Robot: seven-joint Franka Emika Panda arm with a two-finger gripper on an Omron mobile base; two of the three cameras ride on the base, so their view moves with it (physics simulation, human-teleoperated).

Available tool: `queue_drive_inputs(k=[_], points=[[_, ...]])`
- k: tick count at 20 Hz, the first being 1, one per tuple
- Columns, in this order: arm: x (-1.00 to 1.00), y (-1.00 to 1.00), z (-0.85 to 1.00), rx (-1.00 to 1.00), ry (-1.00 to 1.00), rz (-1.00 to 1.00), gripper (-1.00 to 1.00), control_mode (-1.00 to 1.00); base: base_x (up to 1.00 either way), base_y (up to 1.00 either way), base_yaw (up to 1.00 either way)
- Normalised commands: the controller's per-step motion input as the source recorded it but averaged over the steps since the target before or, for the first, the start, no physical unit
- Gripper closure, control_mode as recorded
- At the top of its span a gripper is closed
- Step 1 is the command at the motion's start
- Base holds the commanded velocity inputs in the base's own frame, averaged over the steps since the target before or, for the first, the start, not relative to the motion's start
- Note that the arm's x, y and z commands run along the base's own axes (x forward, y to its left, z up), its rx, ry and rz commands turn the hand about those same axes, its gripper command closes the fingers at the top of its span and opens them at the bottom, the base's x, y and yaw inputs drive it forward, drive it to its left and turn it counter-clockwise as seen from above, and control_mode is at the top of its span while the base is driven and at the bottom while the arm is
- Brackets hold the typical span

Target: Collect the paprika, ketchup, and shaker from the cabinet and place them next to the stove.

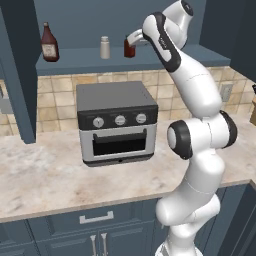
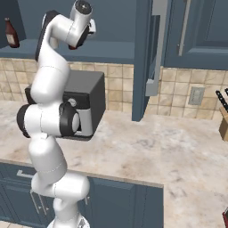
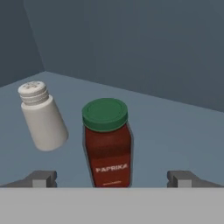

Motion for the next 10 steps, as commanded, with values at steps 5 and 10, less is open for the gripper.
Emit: queue_drive_inputs(k=[5,10], points=[[0.08,0.03,-0.04,-0.01,0.0,0.03,-1.0,-1.0,0.0,0.0,0.0],[0.07,0.07,-0.02,-0.01,0.0,0.02,-1.0,-1.0,0.0,0.0,0.0]])
